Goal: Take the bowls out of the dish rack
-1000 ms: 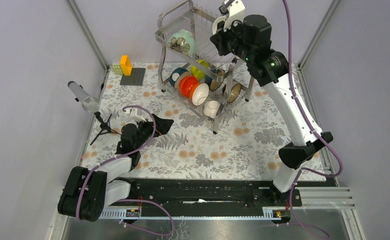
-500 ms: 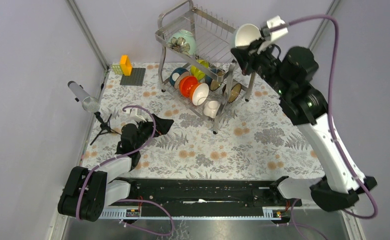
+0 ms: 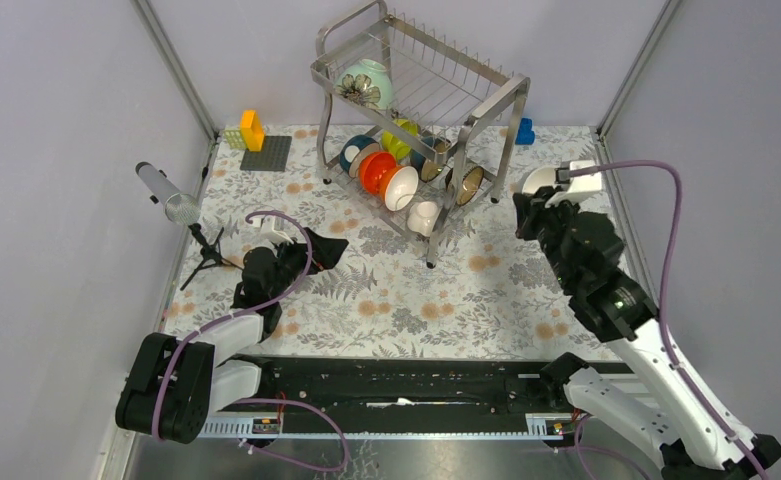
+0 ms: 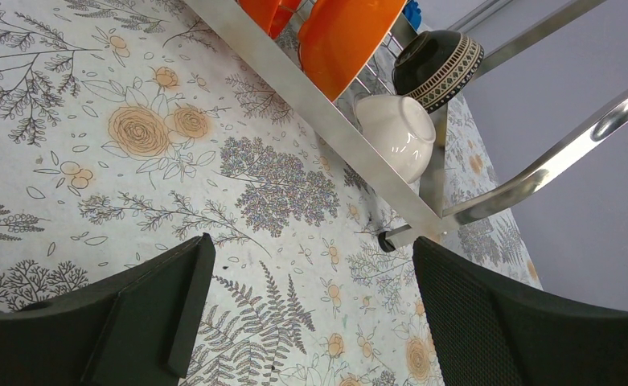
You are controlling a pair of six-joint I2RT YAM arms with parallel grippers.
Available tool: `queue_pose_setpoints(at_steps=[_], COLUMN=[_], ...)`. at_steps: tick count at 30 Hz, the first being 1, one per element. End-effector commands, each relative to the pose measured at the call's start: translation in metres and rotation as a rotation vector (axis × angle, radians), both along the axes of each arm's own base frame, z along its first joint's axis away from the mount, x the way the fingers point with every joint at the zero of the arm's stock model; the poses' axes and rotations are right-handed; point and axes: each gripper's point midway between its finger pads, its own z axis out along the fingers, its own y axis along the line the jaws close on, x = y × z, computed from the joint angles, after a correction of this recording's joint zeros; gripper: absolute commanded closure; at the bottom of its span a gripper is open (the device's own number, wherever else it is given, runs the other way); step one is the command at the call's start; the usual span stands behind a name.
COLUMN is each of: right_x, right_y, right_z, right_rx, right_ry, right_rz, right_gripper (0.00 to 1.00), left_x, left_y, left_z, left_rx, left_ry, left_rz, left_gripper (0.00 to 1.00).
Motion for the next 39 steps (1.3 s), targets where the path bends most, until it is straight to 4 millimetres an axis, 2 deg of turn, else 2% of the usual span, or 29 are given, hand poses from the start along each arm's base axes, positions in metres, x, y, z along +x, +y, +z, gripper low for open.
queue_pose_setpoints(at_steps=[1,4,6,10,16,18,21,25,30,31,34,39], right_x=[0.018,0.029,0.034,0.047,0.076,0.088,0.102,0.122,0.139,0.139,0.147,0.153], right_y=[-0.011,-0.01,-0.006,0.001,-0.01,-0.023,-0.04,-0.044,-0.074,-0.081,-0.083,-0.09], right_z=[-0.041,-0.092,-0.115,-0.146,-0.184,-0.197,-0.208,-0.219,-0.232,-0.236,-0.244,-0.257], right_rx=[0.082,0.051,0.02,-0.03,0.003,-0.002,-0.066,-0.075,-0.066,-0.086,-0.087,-0.127], right_ry=[0.06,0.183,0.239,0.34,0.491,0.539,0.577,0.61,0.648,0.665,0.683,0.702], right_rz=[-0.157,-0.218,-0.227,-0.222,-0.22,-0.262,-0.354,-0.38,-0.462,-0.481,-0.48,-0.514], right_gripper=[1.0,1.0,1.0,1.0,1.0,1.0,1.0,1.0,1.0,0.96,0.89,0.82], left_x=[0.008,0.008,0.008,0.008,0.008,0.008,0.008,0.008,0.008,0.008,0.008,0.008], left_y=[-0.005,-0.004,-0.004,-0.004,-0.004,-0.004,-0.005,-0.005,-0.005,-0.005,-0.005,-0.005], left_z=[0.026,0.026,0.025,0.025,0.025,0.026,0.026,0.027,0.026,0.027,0.027,0.026], left_rx=[-0.012,-0.008,-0.007,-0.005,-0.002,-0.003,-0.004,-0.005,-0.007,-0.009,-0.01,-0.007], left_ry=[-0.082,-0.085,-0.084,-0.082,-0.082,-0.082,-0.081,-0.085,-0.081,-0.081,-0.082,-0.08], left_rz=[-0.018,-0.014,-0.014,-0.012,-0.012,-0.011,-0.013,-0.014,-0.015,-0.015,-0.015,-0.015], left_gripper=[0.01,0.01,0.01,0.01,0.01,0.01,0.01,0.01,0.01,0.01,0.01,0.01])
